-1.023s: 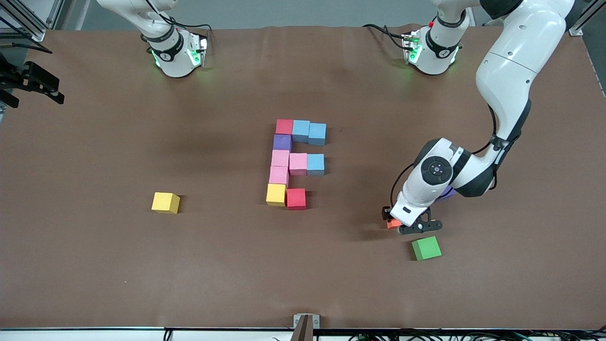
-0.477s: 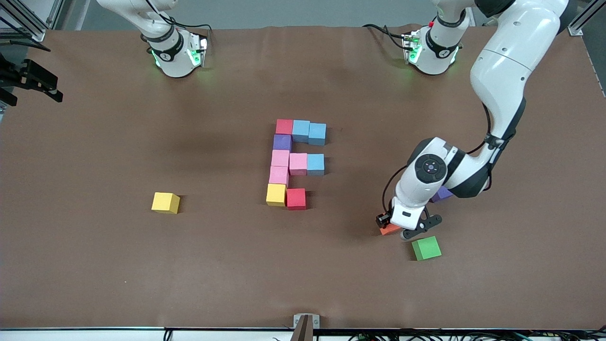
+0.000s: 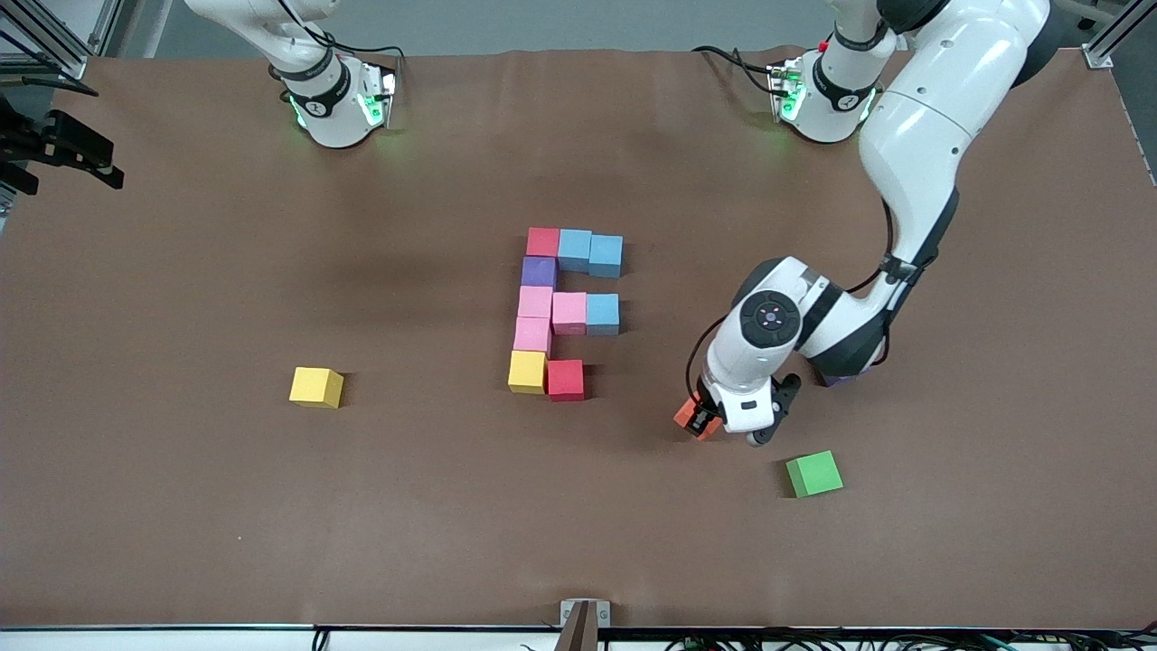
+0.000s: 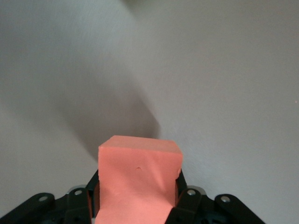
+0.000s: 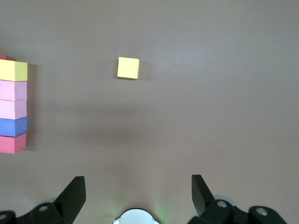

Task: Arrange 11 blocks into digit 3
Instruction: 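Lift the orange cube with the left gripper and carry it beside the red cube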

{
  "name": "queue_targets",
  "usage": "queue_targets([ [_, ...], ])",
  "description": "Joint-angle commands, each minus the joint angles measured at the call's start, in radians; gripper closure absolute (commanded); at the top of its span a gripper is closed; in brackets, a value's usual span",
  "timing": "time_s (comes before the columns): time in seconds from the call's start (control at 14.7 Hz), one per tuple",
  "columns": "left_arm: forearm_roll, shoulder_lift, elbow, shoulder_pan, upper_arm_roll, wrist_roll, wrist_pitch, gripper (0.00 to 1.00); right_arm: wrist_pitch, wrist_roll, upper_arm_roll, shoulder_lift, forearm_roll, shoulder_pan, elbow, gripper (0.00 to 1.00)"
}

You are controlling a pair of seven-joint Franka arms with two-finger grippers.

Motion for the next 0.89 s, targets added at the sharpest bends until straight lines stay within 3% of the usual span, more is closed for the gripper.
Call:
queue_targets([
  [0.0,-0.021,0.041,0.077,-0.042,0.002,-0.252,-0.032,0.6,-0.009,0.019,0.009,-0.001,0.019,-0.018,0.007,0.0],
  [0.2,-0.021,0.05,0.1,-0.113,0.054,-0.539,-0.033,0.6,-0.002,0.015,0.006,-0.001,0.047,-0.019,0.007,0.0],
  [0.34,-0.039,0.059,0.127,-0.183,0.111,-0.633,-0.047,0.6,-0.002,0.015,0.006,-0.001,0.048,-0.019,0.007,0.0],
  [0.55,-0.109,0.082,0.164,-0.257,0.15,-0.647,-0.061,0.6,-0.008,0.017,0.006,-0.002,0.047,-0.018,0.008,0.0],
  [0.82,-0.134,0.123,0.207,-0.294,0.151,-0.649,-0.06,0.6,-0.009,0.015,0.007,-0.002,0.045,-0.018,0.007,0.0],
])
